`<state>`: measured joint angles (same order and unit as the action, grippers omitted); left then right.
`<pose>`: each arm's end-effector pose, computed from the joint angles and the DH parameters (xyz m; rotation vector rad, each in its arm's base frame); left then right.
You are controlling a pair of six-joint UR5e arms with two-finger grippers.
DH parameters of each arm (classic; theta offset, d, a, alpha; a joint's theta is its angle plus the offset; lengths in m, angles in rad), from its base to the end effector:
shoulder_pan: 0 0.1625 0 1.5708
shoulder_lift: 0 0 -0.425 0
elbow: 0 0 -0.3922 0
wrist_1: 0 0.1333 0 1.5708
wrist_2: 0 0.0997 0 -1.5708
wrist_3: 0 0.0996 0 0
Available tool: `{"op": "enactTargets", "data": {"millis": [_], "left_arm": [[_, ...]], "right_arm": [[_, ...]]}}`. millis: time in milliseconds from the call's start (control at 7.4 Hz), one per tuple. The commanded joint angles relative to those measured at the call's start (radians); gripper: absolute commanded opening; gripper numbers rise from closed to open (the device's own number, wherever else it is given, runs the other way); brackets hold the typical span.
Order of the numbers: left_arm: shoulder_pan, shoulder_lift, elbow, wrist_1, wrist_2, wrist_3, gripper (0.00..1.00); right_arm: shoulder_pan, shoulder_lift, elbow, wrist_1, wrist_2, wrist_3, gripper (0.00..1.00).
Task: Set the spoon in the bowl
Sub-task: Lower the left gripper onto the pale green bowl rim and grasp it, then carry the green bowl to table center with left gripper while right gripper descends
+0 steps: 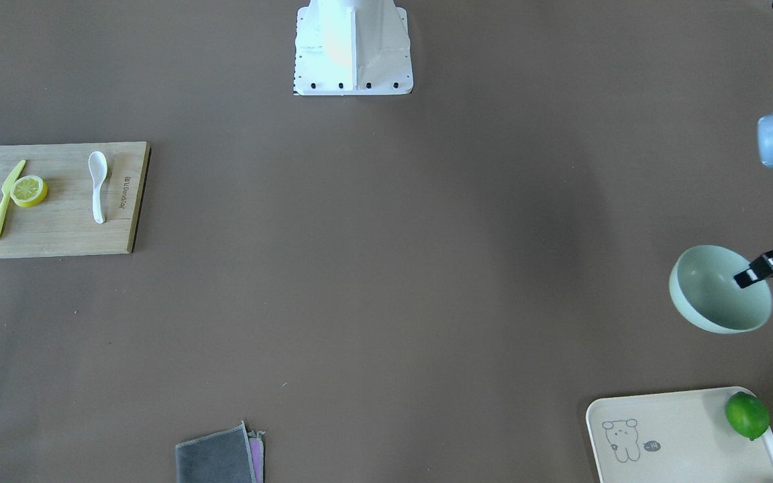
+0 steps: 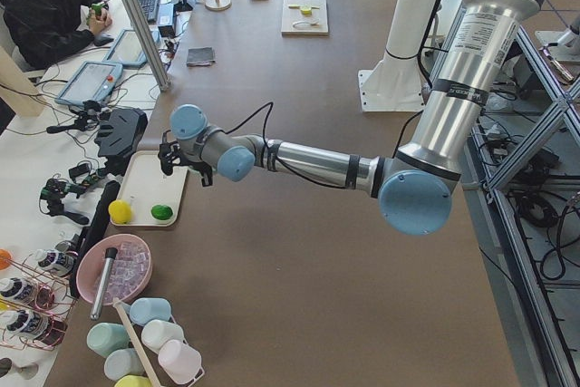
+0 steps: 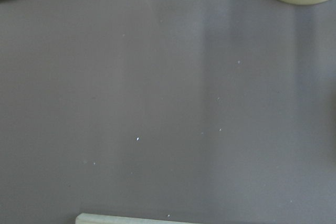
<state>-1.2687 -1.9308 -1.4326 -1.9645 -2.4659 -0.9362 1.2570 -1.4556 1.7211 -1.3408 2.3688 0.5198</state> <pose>0.1402 -0.6368 0.4673 -0.0356 1.0386 -0.3011 -0.1102 -0.5404 0.4955 0.1121 -0.9025 -0.0060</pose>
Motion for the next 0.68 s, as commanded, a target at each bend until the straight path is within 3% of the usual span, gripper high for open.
{"op": "enactTargets", "data": {"millis": [0, 541], "left_arm": [[0.162, -0.101, -0.080, 0.001, 0.085, -0.273, 0.00], [0.420, -0.292, -0.092, 0.009, 0.324, -0.603, 0.00]], "right_arm": [[-0.091, -0.028, 0.029, 0.002, -0.002, 0.067, 1.00], [-0.278, -0.049, 0.063, 0.002, -0.066, 0.199, 1.00]]}}
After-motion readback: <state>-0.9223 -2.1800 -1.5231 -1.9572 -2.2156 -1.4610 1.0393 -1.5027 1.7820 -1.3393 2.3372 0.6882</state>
